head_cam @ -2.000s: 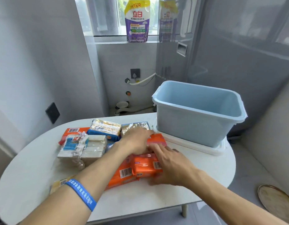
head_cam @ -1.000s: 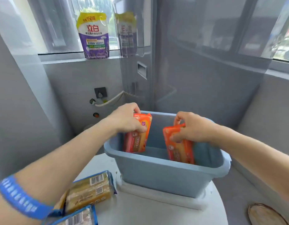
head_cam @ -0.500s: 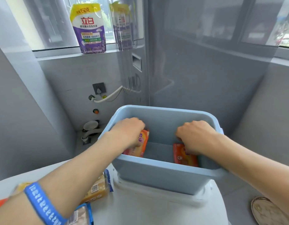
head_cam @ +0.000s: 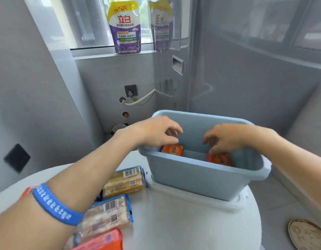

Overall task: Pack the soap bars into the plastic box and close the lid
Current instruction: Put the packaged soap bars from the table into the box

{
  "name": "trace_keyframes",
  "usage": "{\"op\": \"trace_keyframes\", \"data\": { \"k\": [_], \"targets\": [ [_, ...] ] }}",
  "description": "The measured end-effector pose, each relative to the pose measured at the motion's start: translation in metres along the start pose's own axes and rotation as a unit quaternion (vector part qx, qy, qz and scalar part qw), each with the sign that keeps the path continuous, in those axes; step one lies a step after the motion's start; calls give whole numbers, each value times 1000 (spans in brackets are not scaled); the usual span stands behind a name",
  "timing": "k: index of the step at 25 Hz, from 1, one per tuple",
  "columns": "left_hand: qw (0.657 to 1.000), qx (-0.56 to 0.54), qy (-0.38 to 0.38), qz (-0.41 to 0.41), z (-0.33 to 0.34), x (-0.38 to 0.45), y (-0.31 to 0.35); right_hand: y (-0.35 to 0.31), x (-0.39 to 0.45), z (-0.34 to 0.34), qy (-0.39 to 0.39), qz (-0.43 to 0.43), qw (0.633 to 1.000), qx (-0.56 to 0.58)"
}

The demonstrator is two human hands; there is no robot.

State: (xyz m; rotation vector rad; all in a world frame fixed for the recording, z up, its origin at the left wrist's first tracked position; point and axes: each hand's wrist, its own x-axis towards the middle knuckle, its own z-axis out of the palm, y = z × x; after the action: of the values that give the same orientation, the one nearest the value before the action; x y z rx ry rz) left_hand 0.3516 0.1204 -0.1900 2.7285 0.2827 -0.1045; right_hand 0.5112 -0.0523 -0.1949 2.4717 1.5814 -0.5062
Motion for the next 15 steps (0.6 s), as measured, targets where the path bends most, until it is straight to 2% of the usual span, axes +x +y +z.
{"op": "trace_keyframes", "data": {
  "k": [3,5,6,7,9,11,12,15],
  "targets": [
    [973,-162,164,3,0,-56,-21,-33,-16,-15,81,-58,987,125],
    [951,-193,236,-42,13,-99,-45,-79,-32,-12,175,-102,954,220],
    [949,-175,246,-92,23,-119,-61,-104,-38,-7,226,-115,934,254],
    [950,-140,233,-154,34,-139,-79,-130,-42,2,270,-131,918,260],
    [956,-51,144,-251,59,-171,-110,-177,-41,28,321,-168,910,200],
    [965,21,59,-254,75,-188,-128,-213,-25,60,315,-188,919,143],
    [969,29,47,-240,77,-191,-134,-224,-14,75,298,-189,928,121],
    [965,48,84,-245,75,-191,-148,-233,26,111,233,-179,955,38]
  ]
}}
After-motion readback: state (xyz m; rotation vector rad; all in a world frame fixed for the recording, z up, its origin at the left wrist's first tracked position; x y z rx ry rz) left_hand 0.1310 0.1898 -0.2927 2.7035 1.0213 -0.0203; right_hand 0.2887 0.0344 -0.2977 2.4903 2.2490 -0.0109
